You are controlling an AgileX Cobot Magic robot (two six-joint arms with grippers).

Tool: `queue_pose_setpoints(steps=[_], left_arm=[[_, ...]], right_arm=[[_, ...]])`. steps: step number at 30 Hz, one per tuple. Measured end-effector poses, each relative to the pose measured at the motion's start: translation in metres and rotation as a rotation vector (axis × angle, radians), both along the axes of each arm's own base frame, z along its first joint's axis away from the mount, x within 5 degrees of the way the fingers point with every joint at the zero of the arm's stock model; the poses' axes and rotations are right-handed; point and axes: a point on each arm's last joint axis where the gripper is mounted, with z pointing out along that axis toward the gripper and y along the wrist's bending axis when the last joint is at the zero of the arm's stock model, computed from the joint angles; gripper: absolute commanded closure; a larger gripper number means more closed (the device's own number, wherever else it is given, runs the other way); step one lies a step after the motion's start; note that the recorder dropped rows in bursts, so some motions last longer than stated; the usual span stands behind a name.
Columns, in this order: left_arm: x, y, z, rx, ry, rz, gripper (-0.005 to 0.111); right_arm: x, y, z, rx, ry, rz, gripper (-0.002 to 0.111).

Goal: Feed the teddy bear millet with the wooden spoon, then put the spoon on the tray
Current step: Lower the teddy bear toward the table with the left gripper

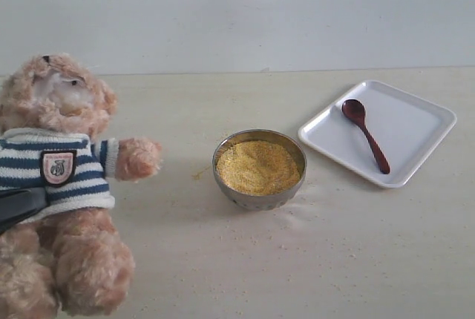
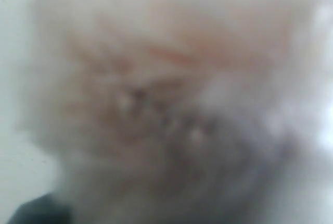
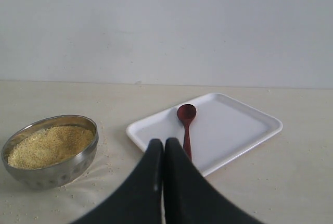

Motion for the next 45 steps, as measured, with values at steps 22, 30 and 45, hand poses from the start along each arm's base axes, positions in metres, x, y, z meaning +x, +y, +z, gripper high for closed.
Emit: queue_pose_setpoints(steps=[22, 30, 45], left_arm=[[0.020, 0.016, -0.019, 0.113, 0.101, 0.044, 0.102], [0.036, 0.020, -0.035, 0.087, 0.167, -0.006, 0.102], [0.063, 0.023, -0.054, 0.077, 0.208, -0.079, 0.102]], right_arm=[[0.000, 0.000, 0.000, 0.000, 0.000, 0.000, 0.108], [0.000, 0.000, 0.000, 0.000, 0.000, 0.000, 0.108], [0.000, 0.000, 0.000, 0.000, 0.000, 0.000, 0.108]])
